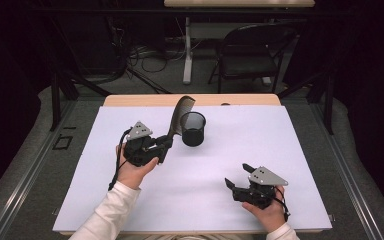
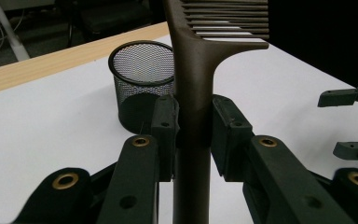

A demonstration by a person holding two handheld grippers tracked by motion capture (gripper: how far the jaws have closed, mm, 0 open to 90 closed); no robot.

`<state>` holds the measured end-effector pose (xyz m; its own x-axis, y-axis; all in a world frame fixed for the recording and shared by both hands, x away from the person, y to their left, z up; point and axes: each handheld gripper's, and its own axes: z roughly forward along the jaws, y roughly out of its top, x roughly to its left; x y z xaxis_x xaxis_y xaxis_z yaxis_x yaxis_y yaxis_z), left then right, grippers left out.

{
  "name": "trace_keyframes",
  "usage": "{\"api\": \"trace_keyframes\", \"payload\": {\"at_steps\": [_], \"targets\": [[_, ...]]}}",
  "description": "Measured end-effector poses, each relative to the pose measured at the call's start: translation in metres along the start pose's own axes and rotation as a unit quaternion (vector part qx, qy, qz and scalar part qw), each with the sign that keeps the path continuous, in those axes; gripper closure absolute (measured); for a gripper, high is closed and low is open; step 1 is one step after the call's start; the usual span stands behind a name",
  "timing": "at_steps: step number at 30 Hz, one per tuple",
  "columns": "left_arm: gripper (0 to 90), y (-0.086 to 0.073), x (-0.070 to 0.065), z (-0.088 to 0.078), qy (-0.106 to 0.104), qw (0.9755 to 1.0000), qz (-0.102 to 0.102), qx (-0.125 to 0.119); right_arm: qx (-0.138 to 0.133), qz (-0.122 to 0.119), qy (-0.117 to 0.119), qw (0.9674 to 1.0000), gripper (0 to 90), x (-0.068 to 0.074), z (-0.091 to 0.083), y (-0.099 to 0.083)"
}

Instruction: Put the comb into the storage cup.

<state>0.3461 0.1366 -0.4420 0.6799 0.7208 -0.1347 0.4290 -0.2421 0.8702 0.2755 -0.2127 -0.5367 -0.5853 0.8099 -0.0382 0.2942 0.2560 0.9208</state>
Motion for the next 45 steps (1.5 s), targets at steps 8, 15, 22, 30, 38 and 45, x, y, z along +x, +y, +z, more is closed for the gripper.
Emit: {"api": "trace_keyframes", "payload": {"at_steps": [8,15,22,30,38,45], "targets": [[72.5,-0.005,-0.004,0.002,0.011,0.9999,-0.001,-0.012,-0.001,0.000,0.000,1.0000,20.8,-0.001,0.000,0.000],[72.5,-0.012,-0.007,0.006,0.018,0.9998,0.002,-0.012,-0.006,0.007,0.007,0.9999,21.9,-0.001,-0.001,0.002],[72.5,-0.018,-0.012,0.011,0.025,0.9996,0.010,-0.008,0.003,0.020,0.003,0.9998,24.9,-0.002,-0.002,0.005],[72.5,-0.023,-0.013,0.012,0.031,0.9994,0.012,-0.008,0.006,0.040,0.001,0.9992,24.7,-0.003,-0.001,0.009],[72.5,-0.028,-0.015,0.013,0.035,0.9993,0.007,-0.011,0.016,0.051,0.002,0.9986,23.9,0.002,0.000,0.023],[72.5,-0.028,-0.015,0.012,0.034,0.9992,0.002,-0.019,0.008,0.080,0.024,0.9965,23.9,0.001,0.004,0.042]]}}
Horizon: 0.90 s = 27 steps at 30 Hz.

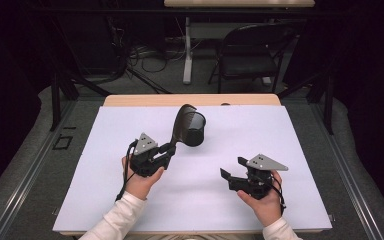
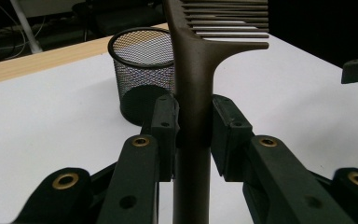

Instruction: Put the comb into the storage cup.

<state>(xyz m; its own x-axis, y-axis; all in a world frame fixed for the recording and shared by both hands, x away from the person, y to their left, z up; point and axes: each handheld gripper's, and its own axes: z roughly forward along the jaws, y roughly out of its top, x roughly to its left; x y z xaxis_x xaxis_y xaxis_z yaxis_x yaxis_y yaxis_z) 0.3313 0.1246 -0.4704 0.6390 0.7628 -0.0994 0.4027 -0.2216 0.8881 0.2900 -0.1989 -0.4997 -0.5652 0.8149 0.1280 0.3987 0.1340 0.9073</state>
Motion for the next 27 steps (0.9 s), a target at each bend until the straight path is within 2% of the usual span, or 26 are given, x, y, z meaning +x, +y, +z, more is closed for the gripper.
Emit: {"api": "trace_keyframes", "payload": {"at_steps": [4,10,19,27], "targets": [[72.5,0.000,0.000,-0.001,0.001,1.0000,-0.001,-0.003,0.000,0.010,0.006,0.9999,23.9,0.000,0.004,0.010],[72.5,0.000,0.000,-0.001,0.002,1.0000,0.000,-0.006,0.018,0.004,0.006,0.9998,24.7,-0.001,0.011,0.020],[72.5,-0.002,0.002,-0.002,0.006,0.9999,-0.006,-0.011,0.027,0.001,0.012,0.9996,25.6,0.002,0.024,0.038],[72.5,-0.002,0.004,-0.001,0.005,0.9998,-0.011,-0.018,0.017,0.001,0.017,0.9997,26.8,0.011,0.036,0.057]]}}
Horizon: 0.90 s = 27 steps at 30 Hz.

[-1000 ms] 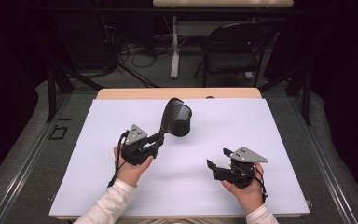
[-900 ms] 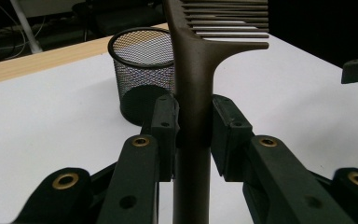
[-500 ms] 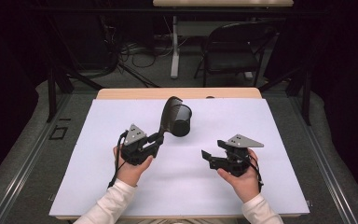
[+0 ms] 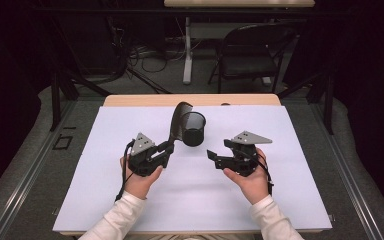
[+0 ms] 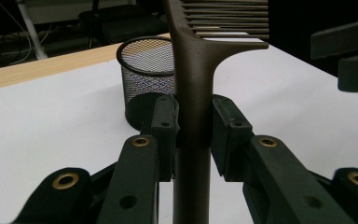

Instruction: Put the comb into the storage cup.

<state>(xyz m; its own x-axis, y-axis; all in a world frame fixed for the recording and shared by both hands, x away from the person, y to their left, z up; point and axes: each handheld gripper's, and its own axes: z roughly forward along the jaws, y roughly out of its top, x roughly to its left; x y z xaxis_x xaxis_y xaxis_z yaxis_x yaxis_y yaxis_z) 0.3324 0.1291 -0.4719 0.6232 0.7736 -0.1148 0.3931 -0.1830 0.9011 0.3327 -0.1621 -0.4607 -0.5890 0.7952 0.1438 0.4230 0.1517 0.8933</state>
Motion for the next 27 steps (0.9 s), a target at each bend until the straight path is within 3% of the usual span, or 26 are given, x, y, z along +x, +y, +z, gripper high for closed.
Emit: {"api": "trace_keyframes", "payload": {"at_steps": [9,18,27], "targets": [[72.5,-0.002,0.002,-0.001,0.003,1.0000,-0.003,-0.004,0.008,0.005,0.003,1.0000,29.9,0.010,0.009,0.018],[72.5,-0.004,0.000,0.000,0.005,1.0000,0.001,-0.005,0.006,0.012,0.000,0.9999,31.3,0.013,0.010,0.015],[72.5,-0.009,-0.003,0.004,0.006,1.0000,0.007,-0.004,0.009,0.022,0.015,0.9996,33.6,0.015,0.011,0.013]]}}
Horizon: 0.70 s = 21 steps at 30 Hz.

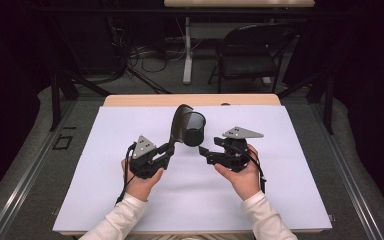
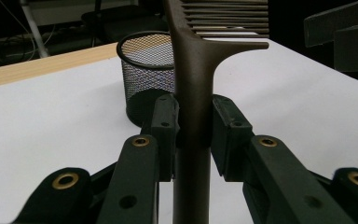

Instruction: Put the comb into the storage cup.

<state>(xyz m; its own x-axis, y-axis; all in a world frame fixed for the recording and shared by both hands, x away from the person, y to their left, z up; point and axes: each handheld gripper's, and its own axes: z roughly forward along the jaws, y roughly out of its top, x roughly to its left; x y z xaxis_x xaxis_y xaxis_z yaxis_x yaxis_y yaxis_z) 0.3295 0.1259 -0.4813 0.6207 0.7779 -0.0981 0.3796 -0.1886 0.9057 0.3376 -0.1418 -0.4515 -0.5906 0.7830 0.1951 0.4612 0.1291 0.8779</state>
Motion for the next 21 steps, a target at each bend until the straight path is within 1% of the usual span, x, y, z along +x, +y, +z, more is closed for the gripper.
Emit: {"api": "trace_keyframes", "payload": {"at_steps": [3,6,12,14,19,21], "targets": [[72.5,0.000,-0.001,0.001,0.000,1.0000,0.002,-0.001,0.001,0.013,0.008,0.9999,34.3,0.000,-0.001,-0.001],[72.5,-0.001,-0.002,0.003,-0.003,1.0000,0.004,0.001,-0.004,0.029,0.019,0.9994,37.1,-0.003,-0.002,-0.002],[72.5,-0.002,-0.006,0.005,-0.009,0.9999,0.008,0.005,-0.013,0.063,0.043,0.9970,39.1,-0.007,-0.003,-0.004],[72.5,-0.003,-0.008,0.006,-0.010,0.9999,0.009,0.005,-0.012,0.066,0.045,0.9967,39.2,-0.008,-0.003,-0.004],[72.5,-0.004,-0.012,0.006,-0.010,0.9999,0.012,0.006,-0.012,0.061,0.045,0.9971,39.9,-0.005,0.001,-0.006],[72.5,-0.005,-0.013,0.006,-0.009,0.9999,0.011,0.006,-0.010,0.061,0.048,0.9969,41.2,-0.005,0.002,-0.007]]}}
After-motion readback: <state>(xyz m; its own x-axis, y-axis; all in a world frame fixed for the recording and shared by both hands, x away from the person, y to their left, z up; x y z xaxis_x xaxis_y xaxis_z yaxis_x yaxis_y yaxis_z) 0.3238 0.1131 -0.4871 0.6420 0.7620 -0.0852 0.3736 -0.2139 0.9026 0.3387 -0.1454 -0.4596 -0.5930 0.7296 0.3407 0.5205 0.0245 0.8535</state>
